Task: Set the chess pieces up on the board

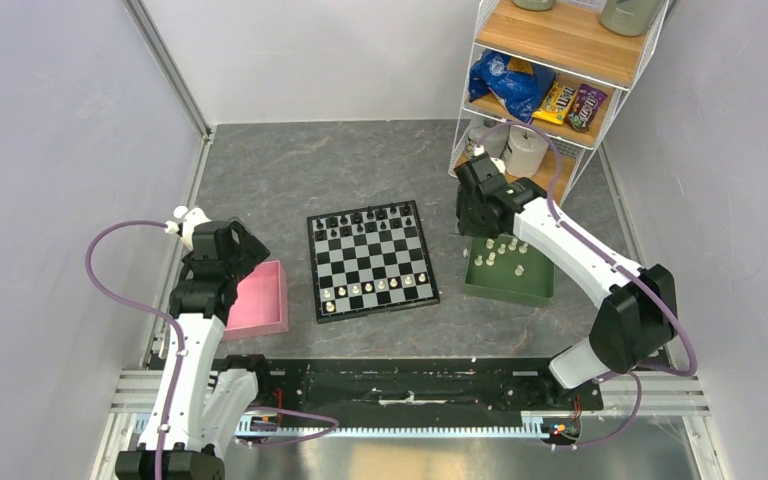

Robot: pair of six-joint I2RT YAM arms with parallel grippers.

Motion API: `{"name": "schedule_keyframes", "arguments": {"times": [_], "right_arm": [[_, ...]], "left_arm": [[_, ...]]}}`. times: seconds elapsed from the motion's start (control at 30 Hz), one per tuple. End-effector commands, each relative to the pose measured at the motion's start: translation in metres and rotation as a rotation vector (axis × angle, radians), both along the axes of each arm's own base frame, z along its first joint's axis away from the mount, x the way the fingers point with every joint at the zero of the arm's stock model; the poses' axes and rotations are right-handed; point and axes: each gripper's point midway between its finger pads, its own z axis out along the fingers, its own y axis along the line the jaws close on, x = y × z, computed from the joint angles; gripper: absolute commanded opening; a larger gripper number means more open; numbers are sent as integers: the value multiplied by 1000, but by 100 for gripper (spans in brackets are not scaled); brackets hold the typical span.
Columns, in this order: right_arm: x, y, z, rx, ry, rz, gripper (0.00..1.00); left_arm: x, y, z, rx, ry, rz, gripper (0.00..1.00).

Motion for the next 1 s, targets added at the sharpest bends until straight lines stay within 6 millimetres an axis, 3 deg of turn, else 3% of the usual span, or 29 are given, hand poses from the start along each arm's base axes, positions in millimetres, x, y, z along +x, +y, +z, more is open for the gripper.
{"name": "schedule_keyframes", "arguments": {"times": [0.0, 0.23, 0.5, 0.97], "right_arm": [[2, -31, -1, 8, -5, -65, 51], [12, -88, -25, 23, 71, -195, 50], [22, -139, -49, 76, 138, -326, 50], [31, -173, -89, 78, 215, -422, 45]], "left_arm": [[4, 1, 8, 15, -18, -16, 89], [4, -1, 7, 9, -18, -21, 89], [3, -1, 8, 10, -23, -21, 89], [4, 0, 8, 12, -26, -20, 89]]}}
